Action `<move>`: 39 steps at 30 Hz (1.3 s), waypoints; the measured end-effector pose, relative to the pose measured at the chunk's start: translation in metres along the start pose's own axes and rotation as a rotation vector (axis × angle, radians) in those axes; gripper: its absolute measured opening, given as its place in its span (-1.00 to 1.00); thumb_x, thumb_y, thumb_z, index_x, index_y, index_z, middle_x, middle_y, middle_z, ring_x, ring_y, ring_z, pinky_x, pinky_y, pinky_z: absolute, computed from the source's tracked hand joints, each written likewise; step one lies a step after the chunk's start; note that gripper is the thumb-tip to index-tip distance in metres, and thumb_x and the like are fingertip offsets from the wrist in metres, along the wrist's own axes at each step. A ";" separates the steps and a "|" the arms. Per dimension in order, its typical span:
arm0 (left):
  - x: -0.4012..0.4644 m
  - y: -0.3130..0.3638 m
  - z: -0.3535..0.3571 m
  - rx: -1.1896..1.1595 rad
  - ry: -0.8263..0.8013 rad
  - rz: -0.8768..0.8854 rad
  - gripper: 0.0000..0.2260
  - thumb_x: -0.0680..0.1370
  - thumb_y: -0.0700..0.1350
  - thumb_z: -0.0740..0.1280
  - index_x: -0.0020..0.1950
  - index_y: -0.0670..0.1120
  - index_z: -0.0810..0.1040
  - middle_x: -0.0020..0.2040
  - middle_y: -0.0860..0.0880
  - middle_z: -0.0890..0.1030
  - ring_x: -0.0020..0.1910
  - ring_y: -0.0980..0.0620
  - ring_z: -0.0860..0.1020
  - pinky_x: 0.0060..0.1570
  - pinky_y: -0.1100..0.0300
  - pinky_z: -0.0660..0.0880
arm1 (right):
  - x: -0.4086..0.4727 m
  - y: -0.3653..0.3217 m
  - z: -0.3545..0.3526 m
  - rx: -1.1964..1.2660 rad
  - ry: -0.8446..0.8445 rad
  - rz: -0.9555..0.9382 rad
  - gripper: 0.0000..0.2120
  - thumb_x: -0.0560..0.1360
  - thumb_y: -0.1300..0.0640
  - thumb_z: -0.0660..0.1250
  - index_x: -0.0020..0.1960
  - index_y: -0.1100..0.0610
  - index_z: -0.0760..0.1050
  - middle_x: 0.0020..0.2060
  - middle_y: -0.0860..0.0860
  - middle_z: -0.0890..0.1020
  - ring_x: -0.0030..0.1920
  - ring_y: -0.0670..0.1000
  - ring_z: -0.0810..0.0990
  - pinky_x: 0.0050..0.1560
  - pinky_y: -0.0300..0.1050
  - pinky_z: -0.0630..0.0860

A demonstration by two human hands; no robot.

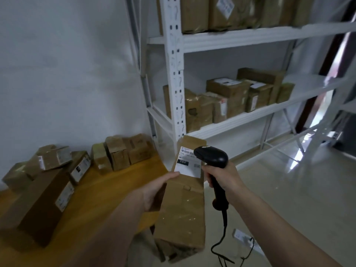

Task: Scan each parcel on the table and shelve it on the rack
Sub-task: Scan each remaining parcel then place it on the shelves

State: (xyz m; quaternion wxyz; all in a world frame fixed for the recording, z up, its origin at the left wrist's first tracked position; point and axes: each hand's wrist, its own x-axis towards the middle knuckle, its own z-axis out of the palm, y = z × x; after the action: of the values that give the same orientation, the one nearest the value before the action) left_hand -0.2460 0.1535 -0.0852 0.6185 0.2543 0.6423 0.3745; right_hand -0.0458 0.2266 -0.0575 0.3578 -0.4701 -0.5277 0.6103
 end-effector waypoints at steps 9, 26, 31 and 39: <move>0.037 0.065 0.112 -0.046 -0.145 0.107 -0.24 0.11 0.16 0.63 0.21 -0.12 0.57 0.11 -0.22 0.66 0.14 -0.21 0.61 0.21 -0.13 0.51 | 0.031 -0.035 -0.109 0.198 0.162 -0.062 -0.95 0.41 0.30 0.44 -0.14 0.25 0.58 -0.35 0.15 0.57 -0.34 0.08 0.53 -0.24 -0.02 0.51; 0.142 0.152 0.322 -0.137 -0.320 0.234 -0.50 0.17 0.02 0.62 0.07 -0.09 0.68 0.10 -0.16 0.67 0.07 -0.12 0.66 0.10 -0.03 0.59 | 0.103 -0.056 -0.330 0.253 0.286 -0.115 -0.91 0.43 0.27 0.46 -0.08 0.23 0.61 -0.23 0.15 0.67 -0.22 0.13 0.65 -0.07 0.15 0.62; 0.176 0.169 0.362 -0.060 -0.355 0.165 -0.58 0.25 0.19 0.57 0.00 -0.01 0.72 0.24 -0.18 0.56 0.26 -0.18 0.50 0.41 -0.16 0.29 | 0.121 -0.051 -0.366 0.331 0.354 -0.093 -0.83 0.43 0.26 0.47 0.01 0.16 0.61 -0.17 0.10 0.72 -0.16 0.08 0.70 -0.12 -0.01 0.64; 0.226 0.214 0.400 -0.040 -0.561 0.152 -0.36 0.16 0.10 0.65 0.17 -0.08 0.61 0.15 -0.18 0.65 0.12 -0.15 0.64 0.03 -0.05 0.60 | 0.162 -0.059 -0.400 0.356 0.524 -0.114 -0.86 0.42 0.22 0.49 -0.04 0.15 0.61 -0.21 0.05 0.71 -0.19 0.04 0.70 -0.21 -0.07 0.62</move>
State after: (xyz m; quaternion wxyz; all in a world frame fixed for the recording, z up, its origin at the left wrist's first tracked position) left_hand 0.0946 0.5244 -0.0334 0.7471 0.3832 0.4176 0.3473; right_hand 0.2828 0.5120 -0.0317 0.5917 -0.5110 -0.3282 0.5301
